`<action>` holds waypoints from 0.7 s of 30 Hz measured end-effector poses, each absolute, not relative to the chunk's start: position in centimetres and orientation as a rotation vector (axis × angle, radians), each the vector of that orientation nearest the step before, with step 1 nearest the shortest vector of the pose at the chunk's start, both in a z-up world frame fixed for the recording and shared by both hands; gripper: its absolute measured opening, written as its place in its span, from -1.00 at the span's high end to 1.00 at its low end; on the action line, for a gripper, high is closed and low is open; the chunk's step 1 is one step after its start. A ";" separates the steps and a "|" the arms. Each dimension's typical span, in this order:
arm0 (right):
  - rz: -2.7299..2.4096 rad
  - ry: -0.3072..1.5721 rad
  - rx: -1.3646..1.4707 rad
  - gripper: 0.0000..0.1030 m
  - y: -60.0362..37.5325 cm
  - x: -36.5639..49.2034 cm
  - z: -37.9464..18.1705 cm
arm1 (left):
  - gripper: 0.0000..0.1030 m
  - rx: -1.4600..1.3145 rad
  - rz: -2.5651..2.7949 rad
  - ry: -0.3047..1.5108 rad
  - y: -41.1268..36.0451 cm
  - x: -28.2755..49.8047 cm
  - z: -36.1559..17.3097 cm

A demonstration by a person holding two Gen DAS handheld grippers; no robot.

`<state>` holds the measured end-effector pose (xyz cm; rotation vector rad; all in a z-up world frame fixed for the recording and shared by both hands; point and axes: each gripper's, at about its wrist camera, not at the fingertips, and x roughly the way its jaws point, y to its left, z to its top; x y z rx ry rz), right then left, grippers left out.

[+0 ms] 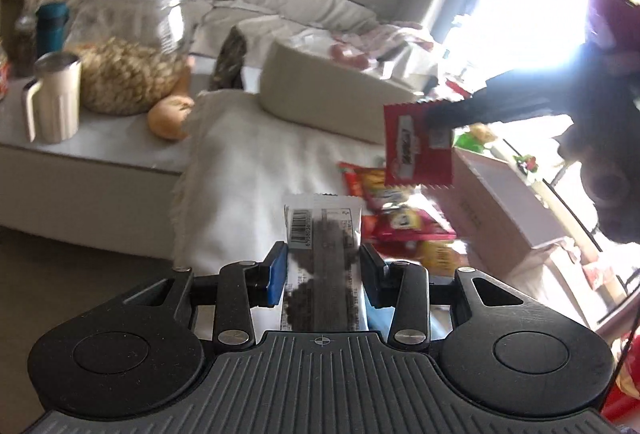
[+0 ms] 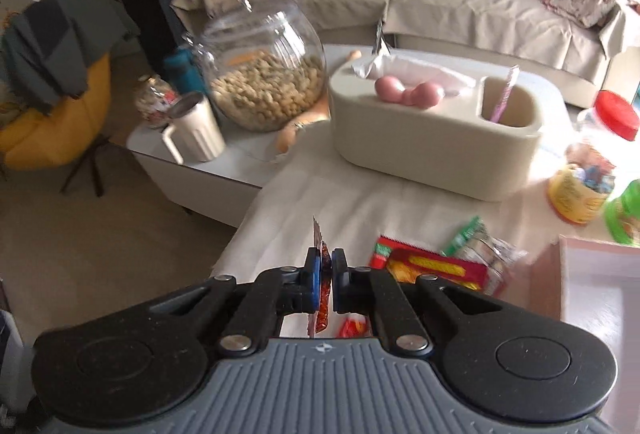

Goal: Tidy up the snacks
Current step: 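Carry both packets over the pink box and open both tools to drop them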

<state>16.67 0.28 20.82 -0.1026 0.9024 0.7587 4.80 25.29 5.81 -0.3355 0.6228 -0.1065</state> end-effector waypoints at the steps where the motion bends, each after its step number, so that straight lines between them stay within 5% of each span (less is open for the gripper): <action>1: 0.766 0.898 -0.097 0.89 -1.0 15.9 21.2 | 0.15 -0.325 -0.123 0.623 24.5 4.7 6.2; 15: 0.608 0.907 0.012 0.89 -22.4 4.9 21.1 | 0.15 -0.160 -0.547 0.773 6.9 4.6 8.3; 21: 0.496 0.776 0.098 0.89 -28.7 5.3 23.1 | 0.15 -0.111 -0.594 0.678 0.9 8.3 11.1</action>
